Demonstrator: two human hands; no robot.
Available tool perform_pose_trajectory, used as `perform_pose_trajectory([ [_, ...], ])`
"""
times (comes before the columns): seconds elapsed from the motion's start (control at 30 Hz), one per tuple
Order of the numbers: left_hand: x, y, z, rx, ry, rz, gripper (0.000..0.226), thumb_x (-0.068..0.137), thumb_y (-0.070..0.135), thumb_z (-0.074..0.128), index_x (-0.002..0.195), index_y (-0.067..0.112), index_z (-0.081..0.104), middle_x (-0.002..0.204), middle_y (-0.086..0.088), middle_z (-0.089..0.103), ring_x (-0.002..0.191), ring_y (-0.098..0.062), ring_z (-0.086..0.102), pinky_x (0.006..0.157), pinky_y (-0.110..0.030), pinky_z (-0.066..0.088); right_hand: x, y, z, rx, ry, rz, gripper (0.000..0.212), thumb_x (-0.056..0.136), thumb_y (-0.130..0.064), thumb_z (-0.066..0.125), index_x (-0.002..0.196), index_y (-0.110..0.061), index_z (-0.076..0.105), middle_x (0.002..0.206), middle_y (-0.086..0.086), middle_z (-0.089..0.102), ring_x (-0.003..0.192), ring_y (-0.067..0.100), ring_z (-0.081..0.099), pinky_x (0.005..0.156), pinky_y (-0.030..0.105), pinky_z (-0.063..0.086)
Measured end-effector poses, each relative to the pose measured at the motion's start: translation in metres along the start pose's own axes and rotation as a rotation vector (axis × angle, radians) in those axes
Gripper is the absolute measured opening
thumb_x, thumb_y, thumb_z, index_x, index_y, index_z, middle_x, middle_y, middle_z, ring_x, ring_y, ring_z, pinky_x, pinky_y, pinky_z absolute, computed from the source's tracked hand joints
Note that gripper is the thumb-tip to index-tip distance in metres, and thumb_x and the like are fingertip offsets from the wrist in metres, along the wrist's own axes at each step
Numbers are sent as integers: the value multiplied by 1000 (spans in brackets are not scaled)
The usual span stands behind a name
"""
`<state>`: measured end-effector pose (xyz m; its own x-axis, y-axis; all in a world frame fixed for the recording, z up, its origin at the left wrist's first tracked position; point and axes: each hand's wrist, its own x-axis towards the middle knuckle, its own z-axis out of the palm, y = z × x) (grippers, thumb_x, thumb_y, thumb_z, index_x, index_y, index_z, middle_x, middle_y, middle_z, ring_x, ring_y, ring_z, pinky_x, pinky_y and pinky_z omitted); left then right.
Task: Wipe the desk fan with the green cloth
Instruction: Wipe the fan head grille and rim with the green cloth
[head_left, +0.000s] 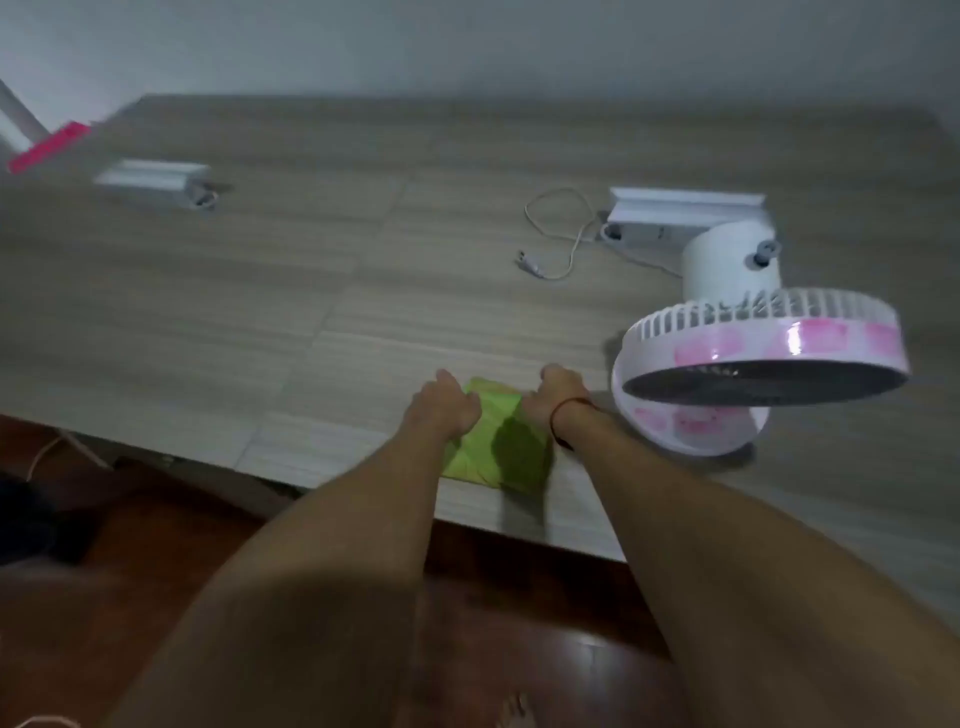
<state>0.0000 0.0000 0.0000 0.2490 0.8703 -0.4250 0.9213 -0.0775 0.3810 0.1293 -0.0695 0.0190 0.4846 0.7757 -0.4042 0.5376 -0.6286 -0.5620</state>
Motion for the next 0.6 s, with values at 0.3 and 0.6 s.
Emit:
perform_pose_trajectory([
  [0.3, 29, -28, 62, -250, 83, -165, 76, 80, 47, 67, 130, -2, 38, 133, -22, 51, 123, -40, 51, 100, -43, 45, 21, 32, 70, 148, 76, 311, 66, 82, -34, 70, 135, -6, 41, 138, 15, 51, 125, 33, 53, 97, 39, 47],
  [0.6, 14, -22, 25, -285, 92, -52, 51, 91, 43, 45, 113, 1, 64, 121, -24, 64, 114, -39, 59, 97, -42, 48, 11, -1, 49, 284, 20, 68, 41, 91, -24, 54, 129, -6, 54, 132, 18, 58, 123, 34, 54, 100, 33, 42],
])
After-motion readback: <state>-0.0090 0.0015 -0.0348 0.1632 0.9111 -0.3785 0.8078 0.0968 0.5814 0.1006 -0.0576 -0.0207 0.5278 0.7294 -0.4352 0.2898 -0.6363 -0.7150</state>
